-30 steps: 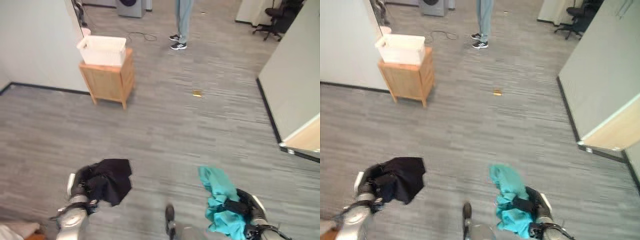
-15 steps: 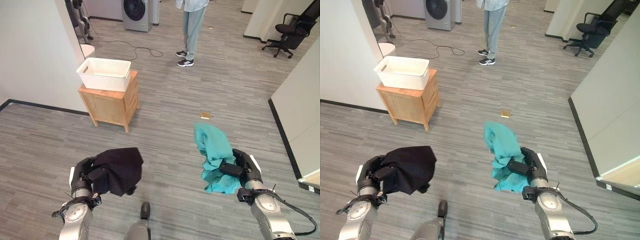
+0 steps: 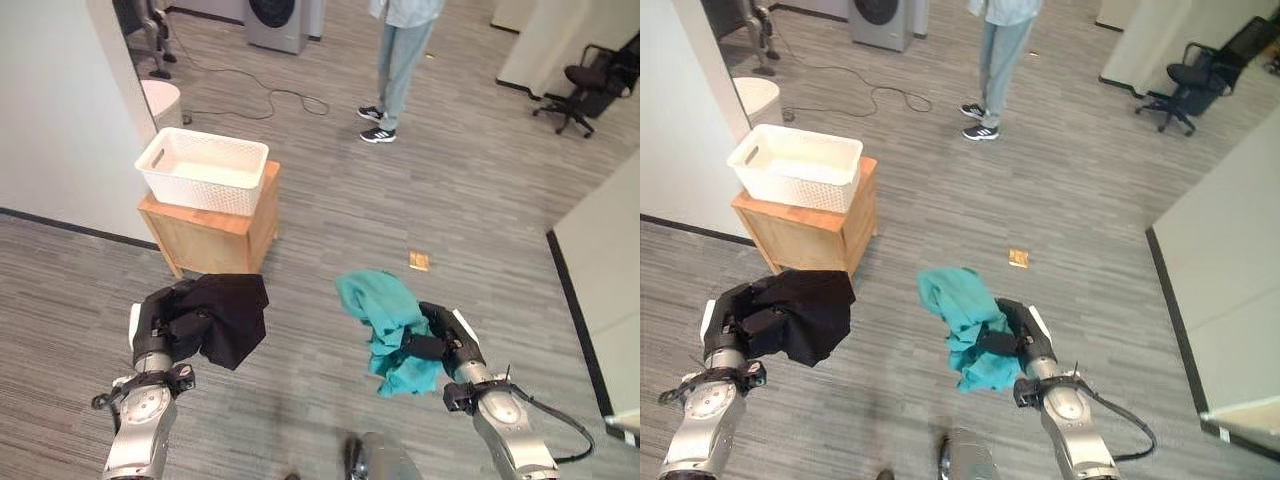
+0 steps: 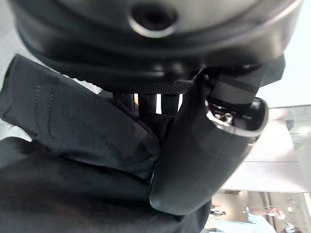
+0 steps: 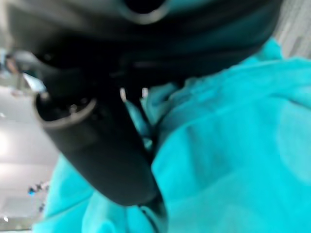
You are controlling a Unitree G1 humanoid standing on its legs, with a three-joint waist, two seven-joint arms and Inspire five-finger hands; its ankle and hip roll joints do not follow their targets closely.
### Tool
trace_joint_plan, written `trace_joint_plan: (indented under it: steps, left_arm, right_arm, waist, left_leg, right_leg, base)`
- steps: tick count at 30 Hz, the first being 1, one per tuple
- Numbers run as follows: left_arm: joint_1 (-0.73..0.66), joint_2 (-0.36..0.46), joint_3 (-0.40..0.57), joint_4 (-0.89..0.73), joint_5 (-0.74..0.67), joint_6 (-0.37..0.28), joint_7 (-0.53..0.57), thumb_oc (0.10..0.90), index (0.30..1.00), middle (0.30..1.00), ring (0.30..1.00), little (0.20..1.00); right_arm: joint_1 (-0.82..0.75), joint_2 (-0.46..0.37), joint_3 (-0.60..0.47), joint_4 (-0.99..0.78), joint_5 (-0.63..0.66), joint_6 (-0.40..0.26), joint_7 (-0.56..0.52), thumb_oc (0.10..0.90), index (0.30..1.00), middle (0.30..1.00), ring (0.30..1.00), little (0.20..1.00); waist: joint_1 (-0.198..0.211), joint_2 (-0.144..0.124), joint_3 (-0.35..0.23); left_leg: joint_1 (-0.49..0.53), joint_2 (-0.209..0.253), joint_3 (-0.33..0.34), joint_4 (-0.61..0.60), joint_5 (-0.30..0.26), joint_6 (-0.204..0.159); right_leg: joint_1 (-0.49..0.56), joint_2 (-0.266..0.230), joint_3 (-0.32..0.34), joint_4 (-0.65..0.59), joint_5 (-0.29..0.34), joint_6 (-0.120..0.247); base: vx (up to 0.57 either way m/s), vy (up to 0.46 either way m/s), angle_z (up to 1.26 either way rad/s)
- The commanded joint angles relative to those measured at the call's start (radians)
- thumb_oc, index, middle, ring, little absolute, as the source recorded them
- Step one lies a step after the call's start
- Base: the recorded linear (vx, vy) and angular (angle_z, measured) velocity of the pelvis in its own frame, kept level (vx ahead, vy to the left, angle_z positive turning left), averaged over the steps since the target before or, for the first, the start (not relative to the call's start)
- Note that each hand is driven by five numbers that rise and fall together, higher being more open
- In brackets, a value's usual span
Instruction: Pick up bed clothes into laundry basket.
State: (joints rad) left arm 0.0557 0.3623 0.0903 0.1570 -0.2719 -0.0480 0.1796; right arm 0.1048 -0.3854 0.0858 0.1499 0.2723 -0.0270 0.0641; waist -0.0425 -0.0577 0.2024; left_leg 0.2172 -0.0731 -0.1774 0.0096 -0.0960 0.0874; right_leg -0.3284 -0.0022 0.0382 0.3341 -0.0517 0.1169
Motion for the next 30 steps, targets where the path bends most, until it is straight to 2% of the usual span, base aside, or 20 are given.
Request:
trace_joint_plan:
  steps: [1,3,5,7,9,10,11,12,13,14,16,18,19,21,24,25,26,27,29,30]
  left_arm:
    - [-0.064,0.065,-0.035,-0.107,0.033,-0.129,-0.022,0.4,0.3,0.3,0.3,0.3]
    - [-0.045,0.074,-0.031,-0.123,0.079,-0.136,-0.021,0.4,0.3,0.3,0.3,0.3]
    - [-0.038,0.076,-0.023,-0.135,0.094,-0.145,-0.02,0.4,0.3,0.3,0.3,0.3]
    - [-0.031,0.088,-0.002,-0.151,0.14,-0.149,0.006,0.4,0.3,0.3,0.3,0.3]
    - [-0.041,0.095,0.02,-0.159,0.151,-0.155,0.031,0.4,0.3,0.3,0.3,0.3]
    - [-0.041,0.096,0.021,-0.159,0.151,-0.155,0.031,0.4,0.3,0.3,0.3,0.3]
    - [-0.086,0.131,0.048,-0.201,0.164,-0.167,0.06,0.4,0.3,0.3,0.3,0.3]
    - [-0.086,0.132,0.049,-0.201,0.164,-0.167,0.06,0.4,0.3,0.3,0.3,0.3]
    - [-0.146,0.159,0.046,-0.202,0.151,-0.178,0.082,0.4,0.3,0.3,0.3,0.3]
    - [-0.168,0.17,0.049,-0.199,0.144,-0.181,0.088,0.4,0.3,0.3,0.3,0.3]
    - [-0.169,0.2,0.072,-0.212,0.149,-0.19,0.098,0.4,0.3,0.3,0.3,0.3]
    - [-0.158,0.207,0.087,-0.216,0.153,-0.191,0.103,0.4,0.3,0.3,0.3,0.3]
    - [-0.141,0.212,0.105,-0.217,0.156,-0.188,0.106,0.4,0.3,0.3,0.3,0.3]
    - [-0.13,0.219,0.118,-0.216,0.165,-0.181,0.108,0.4,0.3,0.3,0.3,0.3]
    - [-0.129,0.229,0.127,-0.217,0.178,-0.174,0.115,0.4,0.3,0.3,0.3,0.3]
    - [-0.14,0.247,0.142,-0.23,0.193,-0.174,0.123,0.4,0.3,0.3,0.3,0.3]
    - [-0.14,0.247,0.142,-0.229,0.193,-0.173,0.123,0.4,0.3,0.3,0.3,0.3]
    - [-0.195,0.287,0.13,-0.227,0.22,-0.168,0.129,0.4,0.3,0.3,0.3,0.3]
    - [-0.293,0.332,0.066,-0.187,0.235,-0.176,0.142,0.4,0.3,0.3,0.3,0.3]
    - [-0.295,0.333,0.065,-0.185,0.235,-0.177,0.142,0.4,0.3,0.3,0.3,0.3]
  right_arm:
    - [-0.072,-0.044,-0.072,-0.051,0.028,-0.082,0.009,0.4,0.3,0.3,0.3,0.3]
    - [-0.057,-0.053,-0.073,-0.052,0.025,-0.079,0.021,0.4,0.3,0.3,0.3,0.3]
    - [-0.064,-0.061,-0.069,-0.038,0.029,-0.08,0.027,0.4,0.3,0.3,0.3,0.3]
    - [-0.087,-0.058,-0.049,-0.023,0.037,-0.088,0.031,0.4,0.3,0.3,0.3,0.3]
    - [-0.121,-0.068,-0.016,-0.013,0.042,-0.094,0.042,0.4,0.3,0.3,0.3,0.3]
    - [-0.123,-0.068,-0.015,-0.012,0.042,-0.094,0.042,0.4,0.3,0.3,0.3,0.3]
    - [-0.191,-0.096,0.019,-0.001,0.049,-0.104,0.034,0.4,0.3,0.3,0.3,0.3]
    - [-0.192,-0.095,0.02,0.0,0.049,-0.104,0.034,0.4,0.3,0.3,0.3,0.3]
    - [-0.249,-0.121,0.039,0.003,0.046,-0.109,0.009,0.4,0.3,0.3,0.3,0.3]
    - [-0.28,-0.124,0.05,-0.004,0.047,-0.108,0.001,0.4,0.3,0.3,0.3,0.3]
    - [-0.362,-0.121,0.104,-0.026,0.051,-0.107,0.007,0.4,0.3,0.3,0.3,0.3]
    - [-0.385,-0.113,0.121,-0.037,0.051,-0.105,0.01,0.4,0.3,0.3,0.3,0.3]
    - [-0.439,-0.088,0.157,-0.055,0.054,-0.101,0.023,0.4,0.3,0.3,0.3,0.3]
    - [-0.471,-0.058,0.195,-0.063,0.052,-0.094,0.031,0.4,0.3,0.3,0.3,0.3]
    - [-0.485,-0.031,0.221,-0.092,0.06,-0.089,0.041,0.4,0.3,0.3,0.3,0.3]
    - [-0.478,-0.017,0.229,-0.104,0.058,-0.092,0.052,0.4,0.3,0.3,0.3,0.3]
    - [-0.477,-0.017,0.229,-0.105,0.058,-0.091,0.052,0.4,0.3,0.3,0.3,0.3]
    - [-0.461,-0.016,0.23,-0.128,0.047,-0.09,0.065,0.4,0.3,0.3,0.3,0.3]
    - [-0.446,-0.022,0.227,-0.132,0.028,-0.094,0.068,0.4,0.3,0.3,0.3,0.3]
    - [-0.446,-0.022,0.226,-0.132,0.028,-0.094,0.068,0.4,0.3,0.3,0.3,0.3]
  waist:
    - [-0.001,-0.036,-0.083]
    - [-0.006,-0.042,-0.089]
    - [-0.004,-0.041,-0.106]
    - [0.008,-0.041,-0.128]
    - [0.015,-0.034,-0.135]
    - [0.012,-0.039,-0.136]
    - [0.03,-0.055,-0.113]
    - [0.028,-0.05,-0.115]
    - [0.027,-0.064,-0.097]
    - [0.033,-0.071,-0.094]
    - [0.065,-0.066,-0.093]
    - [0.072,-0.062,-0.097]
    - [0.096,-0.051,-0.102]
    - [0.111,-0.042,-0.104]
    - [0.121,-0.034,-0.098]
    - [0.112,-0.015,-0.11]
    - [0.113,-0.015,-0.109]
    - [0.09,0.008,-0.093]
    - [0.052,0.015,-0.064]
    - [0.053,0.014,-0.065]
  left_leg:
    - [-0.016,-0.014,-0.066,-0.008,0.023,-0.048]
    - [0.012,-0.007,-0.104,0.001,0.012,-0.055]
    - [0.031,0.015,-0.119,0.012,-0.009,-0.066]
    - [0.046,0.05,-0.106,0.038,-0.015,-0.089]
    - [0.009,0.084,-0.079,0.184,0.047,-0.153]
    - [0.003,0.078,-0.082,0.188,0.05,-0.153]
    - [-0.129,0.081,-0.03,0.388,0.103,-0.183]
    - [-0.129,0.088,-0.03,0.393,0.093,-0.181]
    - [-0.211,0.152,0.106,0.411,0.083,-0.151]
    - [-0.24,0.167,0.164,0.381,0.063,-0.142]
    - [-0.269,0.133,0.209,0.328,0.032,-0.136]
    - [-0.271,0.116,0.231,0.288,0.027,-0.132]
    - [-0.288,0.088,0.258,0.221,0.017,-0.122]
    - [-0.287,0.072,0.275,0.156,0.047,-0.12]
    - [-0.293,0.062,0.268,0.153,0.062,-0.123]
    - [-0.248,0.052,0.258,0.096,0.057,-0.106]
    - [-0.242,0.052,0.259,0.088,0.059,-0.104]
    - [-0.205,0.058,0.266,0.077,0.049,-0.084]
    - [-0.196,0.059,0.23,0.084,0.05,-0.066]
    - [-0.197,0.059,0.23,0.084,0.051,-0.066]
  right_leg:
    - [0.092,-0.008,0.049,-0.288,0.208,0.041]
    - [0.09,-0.021,0.026,-0.311,0.249,0.051]
    - [0.11,-0.018,0.021,-0.299,0.24,0.045]
    - [0.136,-0.018,-0.026,-0.293,0.22,0.03]
    - [0.186,-0.004,-0.059,-0.301,0.201,0.014]
    - [0.184,-0.009,-0.06,-0.304,0.205,0.014]
    - [0.251,-0.026,-0.089,-0.331,0.186,-0.006]
    - [0.254,-0.02,-0.092,-0.333,0.179,-0.005]
    - [0.294,-0.038,-0.132,-0.34,0.15,-0.029]
    - [0.309,-0.053,-0.156,-0.343,0.139,-0.03]
    - [0.332,-0.055,-0.174,-0.359,0.131,-0.028]
    - [0.338,-0.056,-0.179,-0.363,0.124,-0.027]
    - [0.351,-0.052,-0.188,-0.366,0.11,-0.028]
    - [0.363,-0.045,-0.183,-0.365,0.097,-0.03]
    - [0.364,-0.042,-0.172,-0.347,0.081,-0.036]
    - [0.354,-0.032,-0.17,-0.29,0.068,-0.032]
    - [0.351,-0.033,-0.169,-0.279,0.063,-0.031]
    - [0.296,-0.05,-0.173,-0.089,0.057,-0.007]
    - [0.212,-0.043,-0.097,0.094,0.086,0.019]
    - [0.21,-0.043,-0.097,0.094,0.086,0.019]
  base:
    - [0.35,-0.061,1.02]
    - [0.42,-0.147,0.66]
    - [0.47,-0.206,0.78]
    - [0.35,-0.235,0.54]
    - [0.26,-0.187,-0.17]
    - [0.22,-0.206,0.23]
    - [0.14,-0.132,0.39]
    - [0.22,-0.242,0.36]
    - [0.13,-0.156,0.48]
    - [0.16,-0.198,0.94]
    - [0.15,-0.075,0.8]
    - [0.12,-0.008,0.13]
    - [0.14,0.013,0.03]
    - [0.14,0.025,-0.08]
    - [0.09,0.052,-0.13]
    - [0.13,0.108,0.02]
    - [0.13,0.193,0.02]
    - [0.03,0.143,-0.05]
    - [0.03,0.086,-0.07]
    - [0.06,-0.006,0.35]
